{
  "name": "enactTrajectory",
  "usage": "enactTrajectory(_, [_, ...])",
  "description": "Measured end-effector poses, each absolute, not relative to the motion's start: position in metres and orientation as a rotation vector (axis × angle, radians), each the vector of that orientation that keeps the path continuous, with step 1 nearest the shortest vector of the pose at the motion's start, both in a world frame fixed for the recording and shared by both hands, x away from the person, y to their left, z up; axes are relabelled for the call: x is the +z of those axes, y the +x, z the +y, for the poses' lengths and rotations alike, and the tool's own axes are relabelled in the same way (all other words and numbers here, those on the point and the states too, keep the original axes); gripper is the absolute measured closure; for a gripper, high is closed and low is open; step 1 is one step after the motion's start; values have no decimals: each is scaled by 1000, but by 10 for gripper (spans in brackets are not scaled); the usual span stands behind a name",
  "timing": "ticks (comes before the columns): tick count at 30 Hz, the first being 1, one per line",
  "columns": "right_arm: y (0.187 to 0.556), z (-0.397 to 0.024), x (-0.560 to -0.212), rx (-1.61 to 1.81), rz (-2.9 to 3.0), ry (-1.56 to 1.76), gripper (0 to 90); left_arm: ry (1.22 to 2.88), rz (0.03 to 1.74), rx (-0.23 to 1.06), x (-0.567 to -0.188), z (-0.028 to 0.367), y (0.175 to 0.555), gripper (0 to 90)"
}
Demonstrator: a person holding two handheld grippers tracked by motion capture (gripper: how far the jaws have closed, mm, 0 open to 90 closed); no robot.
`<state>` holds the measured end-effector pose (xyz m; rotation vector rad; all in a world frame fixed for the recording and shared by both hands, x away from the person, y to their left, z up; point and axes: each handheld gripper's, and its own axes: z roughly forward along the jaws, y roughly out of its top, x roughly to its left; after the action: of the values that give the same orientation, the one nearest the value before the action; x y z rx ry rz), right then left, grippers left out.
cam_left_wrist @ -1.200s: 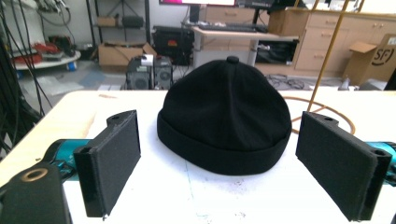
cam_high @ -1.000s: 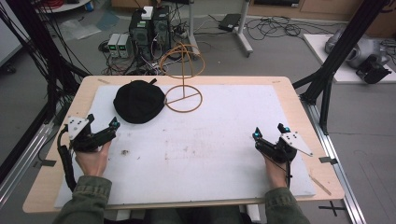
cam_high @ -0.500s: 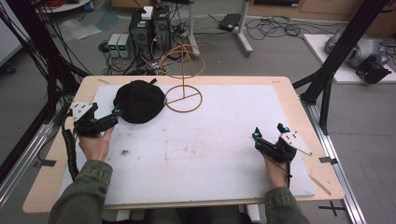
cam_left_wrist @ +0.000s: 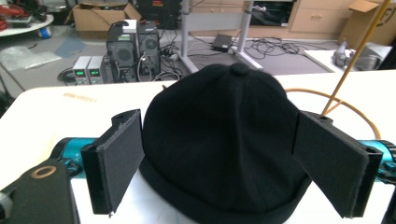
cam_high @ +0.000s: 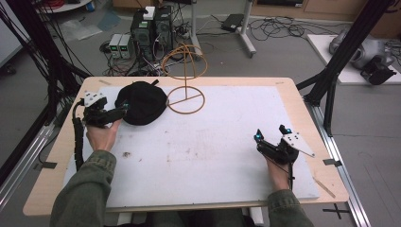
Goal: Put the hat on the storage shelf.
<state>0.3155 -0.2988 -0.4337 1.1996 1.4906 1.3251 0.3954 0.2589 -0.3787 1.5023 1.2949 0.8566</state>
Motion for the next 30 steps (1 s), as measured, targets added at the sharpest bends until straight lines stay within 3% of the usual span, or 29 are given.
enactTrajectory(9, [316,-299,-433,1333,1499,1199,98,1674,1317,802,-387,239,429,168])
enactTrajectory(20, [314,-300,-433,1338,1510,1197,98,1674,1351,783,-393,226,451,187])
enactTrajectory(30, [315,-300,-434,1339,1523,1180,98,1729,1378,746,-403,229,456,270])
